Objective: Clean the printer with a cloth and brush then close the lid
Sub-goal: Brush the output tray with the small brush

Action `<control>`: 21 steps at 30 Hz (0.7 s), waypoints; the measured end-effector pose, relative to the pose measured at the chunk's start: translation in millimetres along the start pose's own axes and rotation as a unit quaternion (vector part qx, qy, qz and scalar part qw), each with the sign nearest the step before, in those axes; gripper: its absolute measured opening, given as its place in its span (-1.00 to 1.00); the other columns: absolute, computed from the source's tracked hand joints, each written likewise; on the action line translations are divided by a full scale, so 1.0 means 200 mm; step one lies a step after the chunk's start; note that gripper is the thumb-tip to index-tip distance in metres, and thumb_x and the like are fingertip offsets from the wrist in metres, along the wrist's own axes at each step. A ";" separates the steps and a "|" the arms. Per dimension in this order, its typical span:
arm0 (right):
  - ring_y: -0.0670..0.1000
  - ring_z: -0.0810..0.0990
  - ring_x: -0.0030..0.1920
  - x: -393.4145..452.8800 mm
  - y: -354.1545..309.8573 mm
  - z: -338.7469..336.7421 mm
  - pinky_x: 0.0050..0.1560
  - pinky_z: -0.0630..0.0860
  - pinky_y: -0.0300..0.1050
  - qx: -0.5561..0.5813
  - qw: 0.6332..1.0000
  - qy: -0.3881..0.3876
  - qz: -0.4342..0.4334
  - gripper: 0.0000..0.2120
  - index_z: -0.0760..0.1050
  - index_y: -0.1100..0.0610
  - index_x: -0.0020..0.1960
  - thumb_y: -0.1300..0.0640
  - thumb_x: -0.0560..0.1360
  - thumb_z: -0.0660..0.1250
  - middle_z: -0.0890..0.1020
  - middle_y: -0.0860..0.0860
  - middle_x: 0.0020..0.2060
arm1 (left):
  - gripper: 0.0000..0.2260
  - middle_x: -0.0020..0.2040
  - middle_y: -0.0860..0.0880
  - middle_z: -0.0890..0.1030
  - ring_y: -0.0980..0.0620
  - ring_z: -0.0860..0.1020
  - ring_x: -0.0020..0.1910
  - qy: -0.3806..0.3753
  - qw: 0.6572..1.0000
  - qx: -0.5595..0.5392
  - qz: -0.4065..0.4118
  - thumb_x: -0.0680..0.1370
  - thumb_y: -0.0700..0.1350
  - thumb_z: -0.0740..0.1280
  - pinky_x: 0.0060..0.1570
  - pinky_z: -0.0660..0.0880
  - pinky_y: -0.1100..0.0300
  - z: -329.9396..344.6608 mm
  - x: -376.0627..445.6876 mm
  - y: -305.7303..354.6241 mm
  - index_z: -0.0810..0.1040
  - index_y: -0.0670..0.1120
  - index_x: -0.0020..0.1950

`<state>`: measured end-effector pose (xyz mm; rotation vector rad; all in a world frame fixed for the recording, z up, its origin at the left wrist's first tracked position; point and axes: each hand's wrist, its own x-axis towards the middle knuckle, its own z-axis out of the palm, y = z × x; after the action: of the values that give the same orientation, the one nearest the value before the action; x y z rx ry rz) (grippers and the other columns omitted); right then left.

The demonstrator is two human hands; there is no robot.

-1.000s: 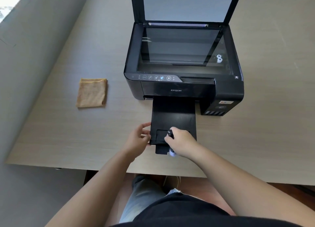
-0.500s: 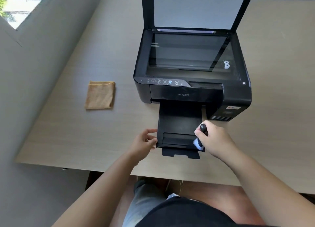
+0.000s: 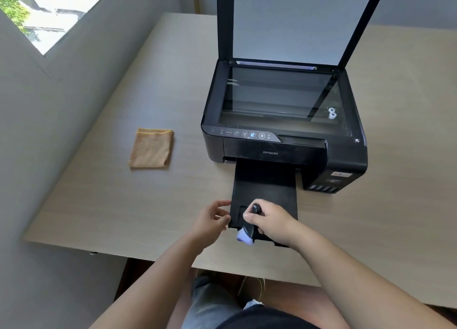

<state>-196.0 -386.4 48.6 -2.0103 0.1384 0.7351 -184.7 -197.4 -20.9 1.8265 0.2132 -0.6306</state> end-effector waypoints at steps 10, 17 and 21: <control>0.00 0.56 -0.20 0.03 0.07 0.04 -0.22 0.46 -0.10 -0.082 0.988 0.132 0.012 -0.90 0.43 -0.03 -0.04 -0.04 0.54 0.22 0.61 -0.02 -0.20 | -0.73 -0.08 -0.09 0.59 0.02 0.56 -0.14 0.014 1.000 -0.016 0.001 0.59 -0.25 0.28 0.01 0.59 0.03 0.02 0.00 -0.02 0.52 0.01 0.24; -0.12 0.47 -0.30 -0.06 0.02 0.19 -0.28 0.39 -0.19 -0.016 0.999 0.028 -0.029 -0.91 0.46 -0.05 -0.09 -0.04 0.54 0.25 0.56 -0.11 -0.34 | -0.74 -0.12 -0.12 0.61 -0.02 0.60 -0.14 0.005 1.000 -0.023 0.004 0.57 -0.25 0.31 -0.01 0.59 0.04 0.00 0.01 -0.02 0.53 0.01 0.21; -0.04 0.54 -0.23 -0.11 0.10 0.10 -0.17 0.48 -0.04 -0.001 0.997 0.078 0.028 -0.90 0.46 -0.03 -0.14 -0.02 0.52 0.23 0.64 -0.07 -0.26 | -0.74 -0.13 -0.07 0.61 0.03 0.57 -0.19 0.013 1.000 -0.012 -0.002 0.57 -0.25 0.31 -0.02 0.58 0.03 0.01 0.03 -0.03 0.54 0.02 0.21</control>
<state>-229.5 -384.3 38.8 -2.0709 0.2865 0.6136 -184.1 -198.8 -29.1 1.8112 0.2401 -0.6049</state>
